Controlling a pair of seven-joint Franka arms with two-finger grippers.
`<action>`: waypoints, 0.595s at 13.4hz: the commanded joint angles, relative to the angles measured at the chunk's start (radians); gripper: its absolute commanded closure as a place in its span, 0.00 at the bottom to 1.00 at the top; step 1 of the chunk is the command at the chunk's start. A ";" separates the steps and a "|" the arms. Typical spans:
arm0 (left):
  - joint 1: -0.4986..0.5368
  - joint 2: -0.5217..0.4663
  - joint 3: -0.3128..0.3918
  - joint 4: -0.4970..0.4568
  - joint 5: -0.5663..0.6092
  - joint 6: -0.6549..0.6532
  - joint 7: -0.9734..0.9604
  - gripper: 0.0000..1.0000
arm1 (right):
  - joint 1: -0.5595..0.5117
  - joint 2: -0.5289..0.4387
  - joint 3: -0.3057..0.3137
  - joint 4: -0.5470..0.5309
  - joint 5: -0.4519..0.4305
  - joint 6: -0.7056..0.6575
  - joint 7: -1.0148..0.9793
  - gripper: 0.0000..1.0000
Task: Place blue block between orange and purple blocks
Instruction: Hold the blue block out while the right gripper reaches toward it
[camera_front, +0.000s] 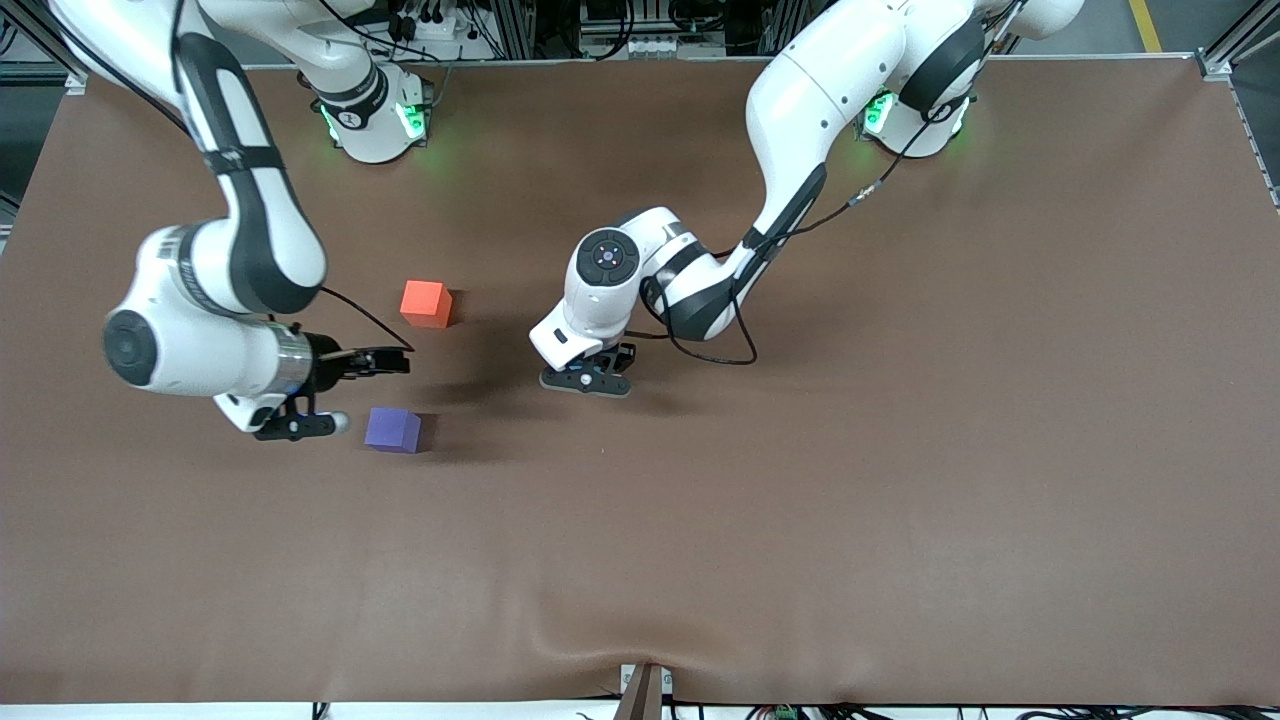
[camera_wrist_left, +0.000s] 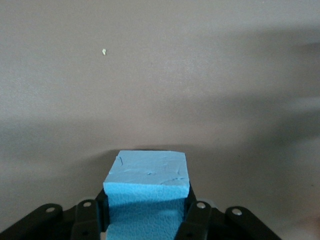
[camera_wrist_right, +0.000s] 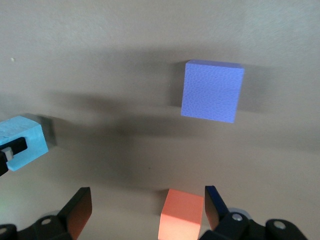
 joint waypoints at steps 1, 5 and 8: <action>-0.022 0.036 0.019 0.037 0.003 0.016 -0.053 1.00 | 0.049 -0.004 -0.010 -0.011 0.032 0.032 -0.012 0.00; -0.046 0.050 0.053 0.026 0.014 0.017 -0.058 0.00 | 0.068 0.023 -0.010 0.017 0.070 0.033 0.115 0.00; -0.062 0.013 0.083 0.026 0.012 -0.004 -0.066 0.00 | 0.088 0.029 -0.010 0.015 0.077 0.038 0.140 0.00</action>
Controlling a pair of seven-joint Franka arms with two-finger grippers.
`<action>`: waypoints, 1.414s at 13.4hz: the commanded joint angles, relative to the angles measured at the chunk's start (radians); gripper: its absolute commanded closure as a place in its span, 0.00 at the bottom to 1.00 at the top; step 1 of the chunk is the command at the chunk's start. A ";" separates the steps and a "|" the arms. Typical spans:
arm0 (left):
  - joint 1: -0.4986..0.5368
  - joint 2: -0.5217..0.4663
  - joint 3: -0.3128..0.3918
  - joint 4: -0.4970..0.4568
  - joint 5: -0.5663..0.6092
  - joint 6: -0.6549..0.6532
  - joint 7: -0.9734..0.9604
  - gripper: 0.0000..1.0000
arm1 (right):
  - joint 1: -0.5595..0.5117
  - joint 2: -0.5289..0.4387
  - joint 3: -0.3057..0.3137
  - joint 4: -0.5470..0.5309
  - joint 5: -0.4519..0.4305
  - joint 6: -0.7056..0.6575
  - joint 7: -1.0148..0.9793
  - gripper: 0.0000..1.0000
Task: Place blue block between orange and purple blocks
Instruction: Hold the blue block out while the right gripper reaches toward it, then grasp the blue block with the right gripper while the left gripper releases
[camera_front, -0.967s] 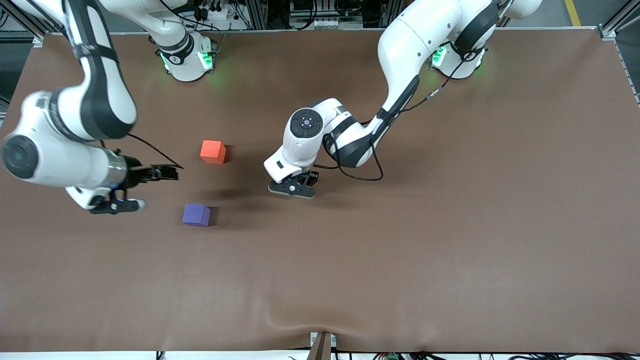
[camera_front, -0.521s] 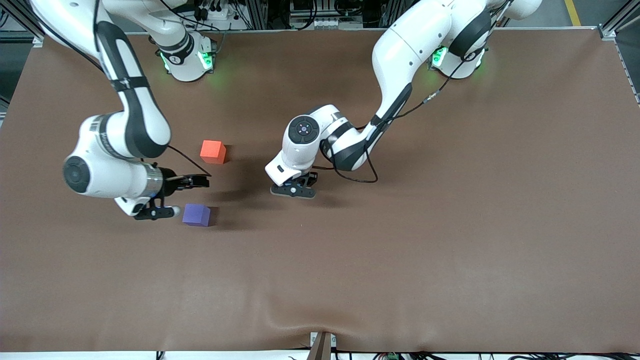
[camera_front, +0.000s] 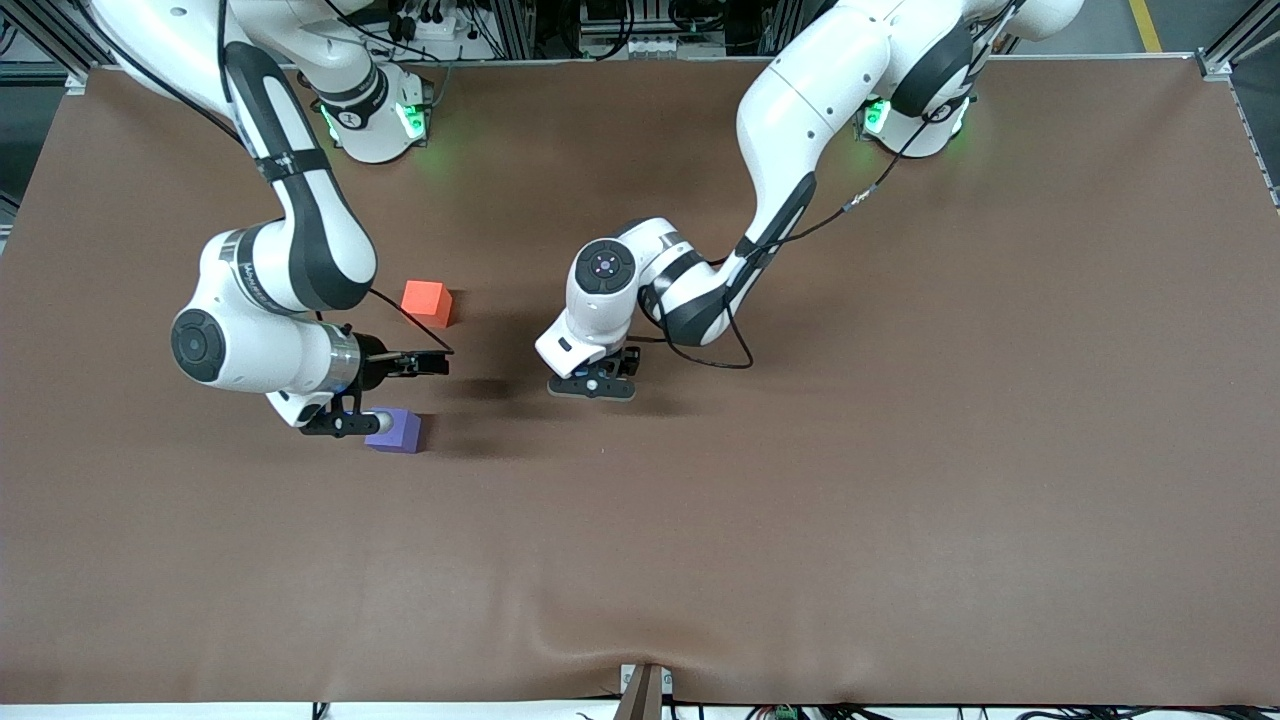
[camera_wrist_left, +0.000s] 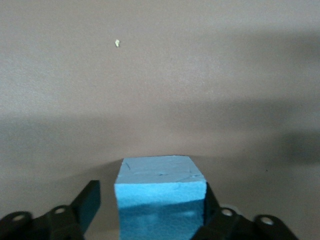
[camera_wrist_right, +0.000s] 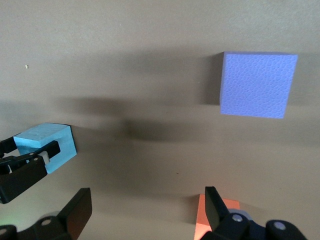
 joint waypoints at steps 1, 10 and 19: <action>-0.014 -0.035 0.022 0.020 0.012 -0.045 -0.025 0.00 | 0.037 0.018 -0.010 0.020 0.045 0.015 0.101 0.00; 0.170 -0.231 0.022 0.003 0.018 -0.327 -0.013 0.00 | 0.203 0.131 -0.010 0.102 0.039 0.134 0.195 0.00; 0.475 -0.429 0.020 -0.012 0.020 -0.557 0.206 0.00 | 0.389 0.286 -0.015 0.247 -0.068 0.241 0.364 0.00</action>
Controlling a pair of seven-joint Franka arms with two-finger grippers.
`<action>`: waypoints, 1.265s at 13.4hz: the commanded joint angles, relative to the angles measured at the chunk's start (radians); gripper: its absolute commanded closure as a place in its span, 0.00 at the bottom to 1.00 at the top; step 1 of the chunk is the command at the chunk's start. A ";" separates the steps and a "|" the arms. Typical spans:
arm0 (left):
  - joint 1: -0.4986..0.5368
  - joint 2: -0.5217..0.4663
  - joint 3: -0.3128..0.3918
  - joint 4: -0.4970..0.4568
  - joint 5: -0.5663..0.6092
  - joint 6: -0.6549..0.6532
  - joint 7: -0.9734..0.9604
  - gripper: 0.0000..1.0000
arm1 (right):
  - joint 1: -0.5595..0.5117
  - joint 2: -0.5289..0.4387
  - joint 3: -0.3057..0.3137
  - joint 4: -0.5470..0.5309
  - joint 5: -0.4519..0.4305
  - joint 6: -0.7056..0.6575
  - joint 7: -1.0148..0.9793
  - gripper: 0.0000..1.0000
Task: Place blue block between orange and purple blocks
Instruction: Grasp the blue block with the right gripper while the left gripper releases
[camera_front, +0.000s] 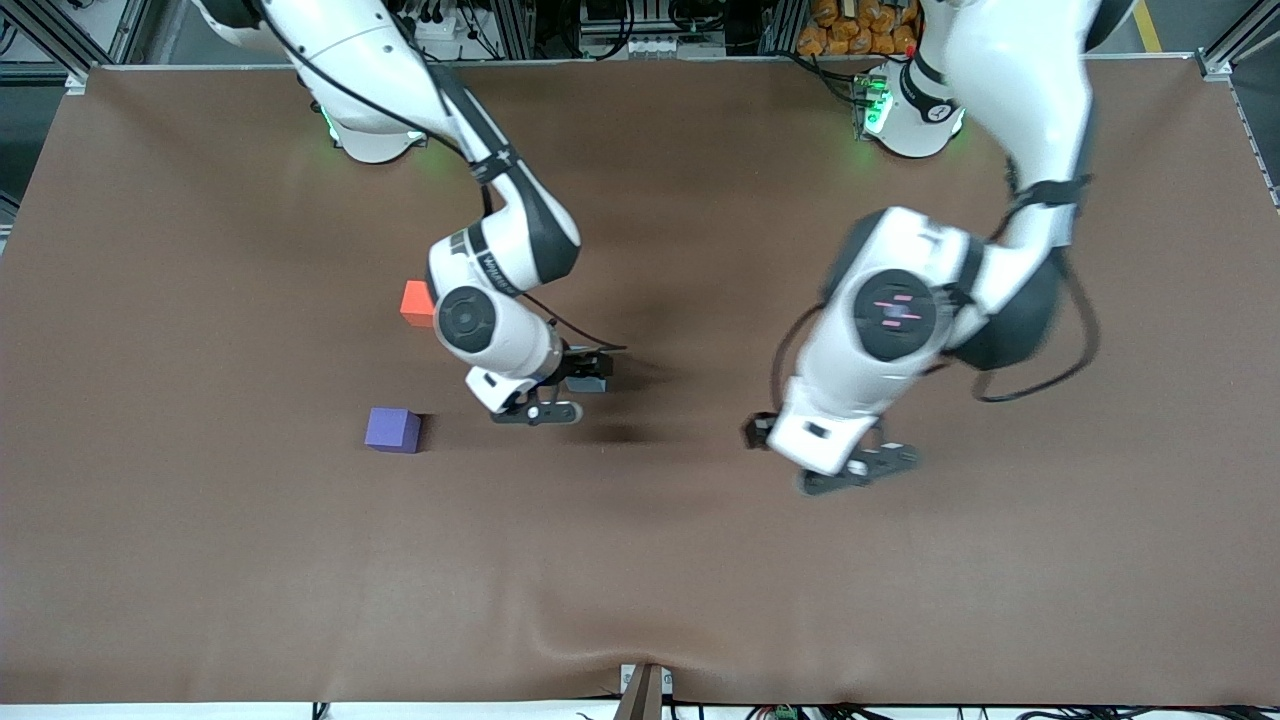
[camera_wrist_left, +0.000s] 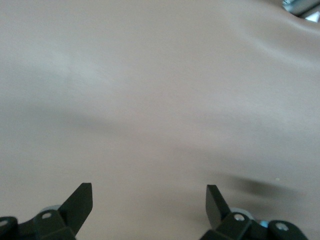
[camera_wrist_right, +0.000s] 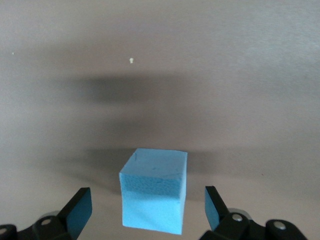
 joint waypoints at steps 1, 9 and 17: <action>0.087 -0.084 -0.012 -0.043 0.018 -0.058 0.092 0.00 | 0.025 0.038 -0.014 0.033 -0.034 0.008 0.031 0.00; 0.251 -0.300 -0.016 -0.236 0.017 -0.067 0.316 0.00 | 0.046 0.071 -0.013 0.018 -0.040 0.033 0.117 0.08; 0.342 -0.562 -0.024 -0.494 -0.003 -0.053 0.459 0.00 | -0.027 -0.067 -0.039 -0.083 -0.038 0.001 0.154 0.79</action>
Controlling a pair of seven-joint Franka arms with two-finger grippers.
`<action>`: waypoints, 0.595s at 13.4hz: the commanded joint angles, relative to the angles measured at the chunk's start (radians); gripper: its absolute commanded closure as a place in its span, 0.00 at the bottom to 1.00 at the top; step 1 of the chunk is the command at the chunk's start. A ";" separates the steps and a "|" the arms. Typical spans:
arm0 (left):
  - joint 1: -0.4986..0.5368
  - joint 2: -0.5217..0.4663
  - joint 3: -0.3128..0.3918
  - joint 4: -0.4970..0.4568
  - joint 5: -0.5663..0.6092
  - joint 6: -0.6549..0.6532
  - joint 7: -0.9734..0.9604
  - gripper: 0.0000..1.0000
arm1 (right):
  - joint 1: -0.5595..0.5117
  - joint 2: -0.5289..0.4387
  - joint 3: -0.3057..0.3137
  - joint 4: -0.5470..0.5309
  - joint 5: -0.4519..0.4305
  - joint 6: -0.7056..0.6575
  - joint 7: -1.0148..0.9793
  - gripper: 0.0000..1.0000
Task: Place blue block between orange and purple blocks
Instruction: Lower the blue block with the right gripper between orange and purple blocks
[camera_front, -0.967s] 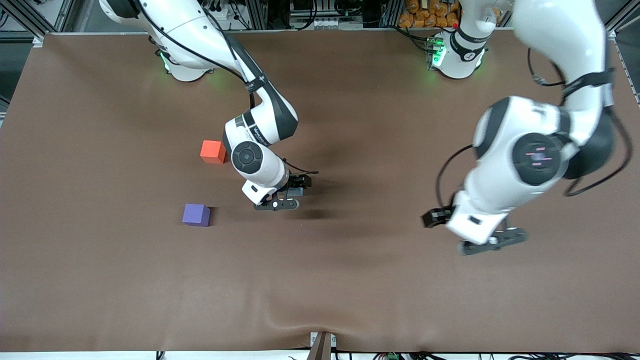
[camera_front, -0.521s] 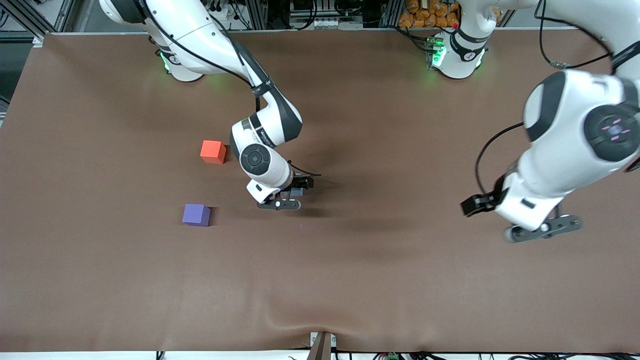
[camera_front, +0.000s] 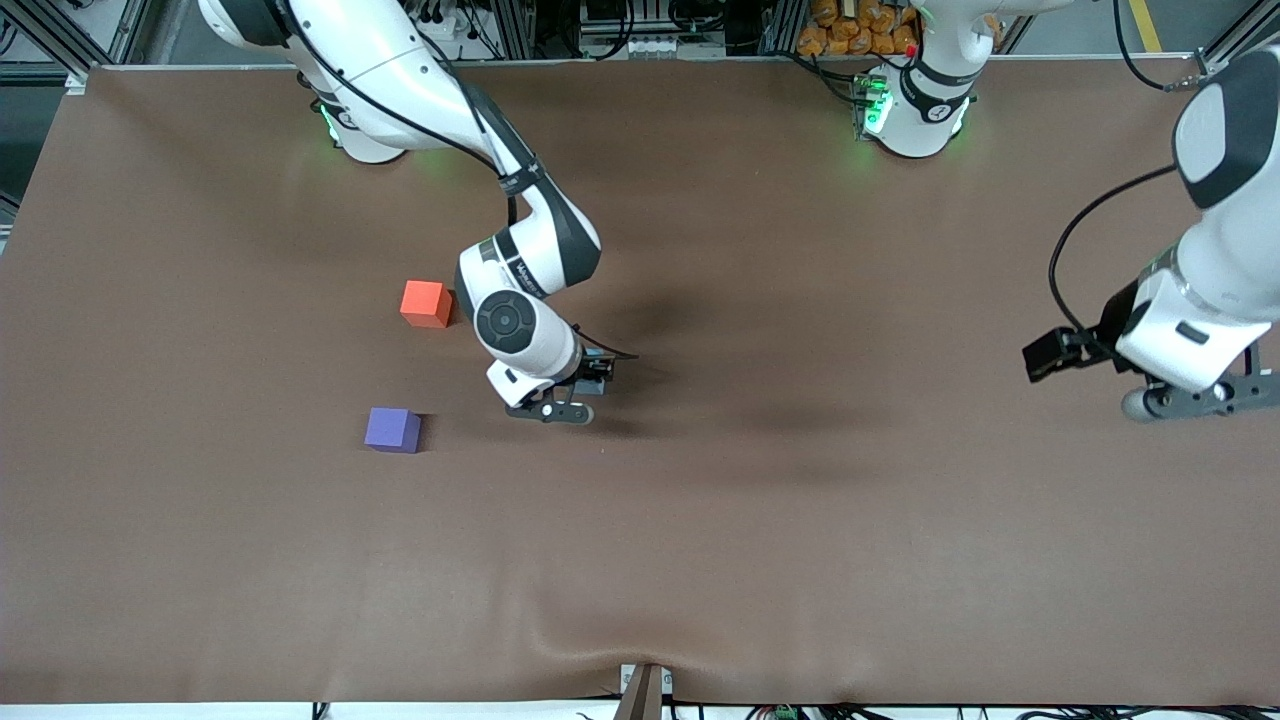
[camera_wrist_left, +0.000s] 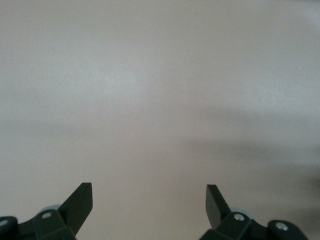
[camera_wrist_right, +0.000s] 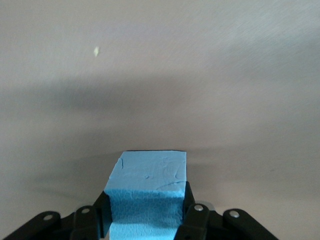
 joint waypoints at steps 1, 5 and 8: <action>0.008 -0.142 -0.013 -0.145 -0.020 0.020 0.017 0.00 | -0.067 -0.155 -0.013 -0.111 -0.016 -0.026 -0.002 0.79; 0.011 -0.194 -0.009 -0.158 -0.053 0.009 0.025 0.00 | -0.095 -0.328 -0.022 -0.303 -0.054 -0.036 -0.010 0.79; 0.013 -0.220 -0.009 -0.158 -0.059 -0.025 0.036 0.00 | -0.153 -0.414 -0.024 -0.427 -0.129 -0.040 -0.054 0.78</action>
